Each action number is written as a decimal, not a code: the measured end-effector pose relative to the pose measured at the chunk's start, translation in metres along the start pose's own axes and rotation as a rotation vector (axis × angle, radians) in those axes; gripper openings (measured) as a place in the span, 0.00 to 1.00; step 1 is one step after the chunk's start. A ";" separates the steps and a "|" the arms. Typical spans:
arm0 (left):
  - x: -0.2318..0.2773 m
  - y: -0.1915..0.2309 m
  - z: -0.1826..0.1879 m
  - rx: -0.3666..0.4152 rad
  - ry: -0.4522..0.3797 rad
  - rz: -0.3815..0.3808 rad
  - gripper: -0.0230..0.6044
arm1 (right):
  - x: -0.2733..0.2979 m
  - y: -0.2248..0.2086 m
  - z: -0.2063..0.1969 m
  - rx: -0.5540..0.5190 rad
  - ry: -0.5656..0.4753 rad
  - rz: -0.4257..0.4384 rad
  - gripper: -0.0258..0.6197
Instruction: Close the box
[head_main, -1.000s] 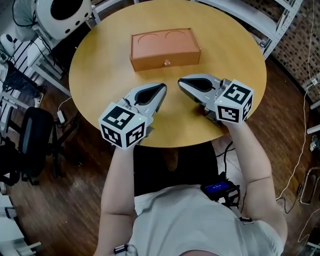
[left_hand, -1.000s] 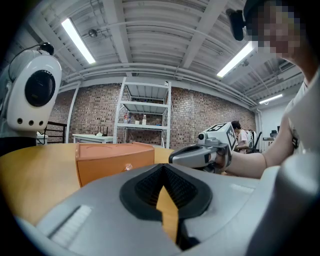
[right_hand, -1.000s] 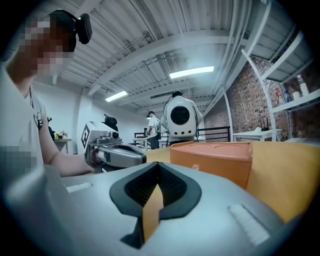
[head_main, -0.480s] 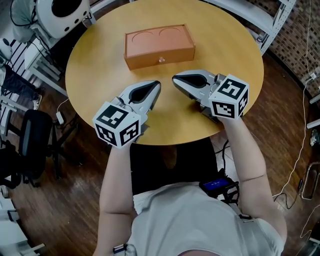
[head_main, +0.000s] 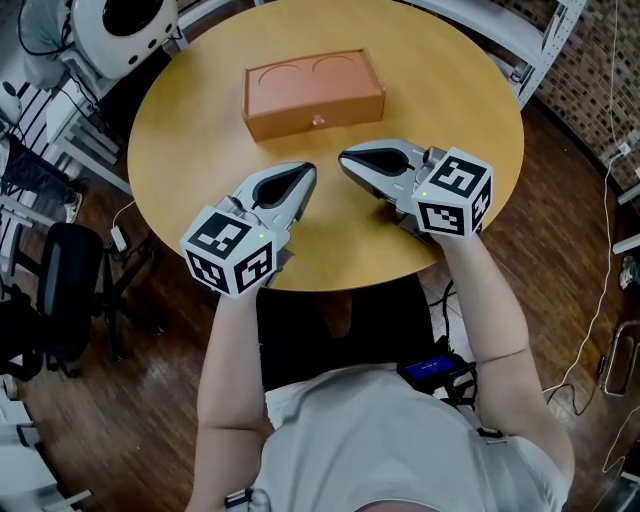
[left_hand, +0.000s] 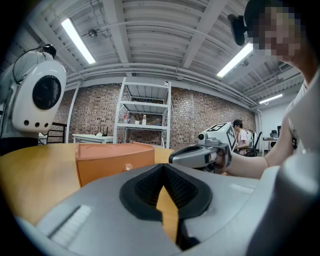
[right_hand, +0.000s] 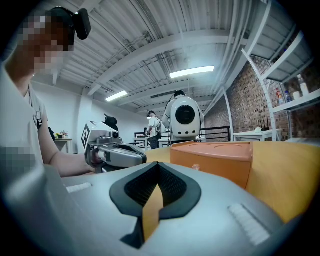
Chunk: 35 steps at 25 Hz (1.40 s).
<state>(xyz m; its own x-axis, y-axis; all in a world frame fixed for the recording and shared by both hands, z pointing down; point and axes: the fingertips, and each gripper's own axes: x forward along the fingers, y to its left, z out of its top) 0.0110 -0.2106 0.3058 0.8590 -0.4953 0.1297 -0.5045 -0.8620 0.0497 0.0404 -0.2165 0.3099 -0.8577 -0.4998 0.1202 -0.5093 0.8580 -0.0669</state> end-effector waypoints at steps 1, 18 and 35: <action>0.000 0.001 0.000 0.000 0.000 0.000 0.04 | 0.000 0.000 0.001 0.000 0.000 0.000 0.04; 0.002 0.002 0.000 0.000 0.001 0.000 0.04 | 0.001 -0.003 0.000 0.003 0.000 -0.001 0.04; 0.005 0.006 0.005 0.004 -0.011 0.005 0.04 | 0.004 -0.006 0.003 0.003 0.000 -0.003 0.04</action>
<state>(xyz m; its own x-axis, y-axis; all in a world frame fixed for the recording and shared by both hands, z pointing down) 0.0132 -0.2189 0.3018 0.8572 -0.5010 0.1192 -0.5088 -0.8597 0.0451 0.0399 -0.2241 0.3081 -0.8564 -0.5019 0.1208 -0.5117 0.8563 -0.0700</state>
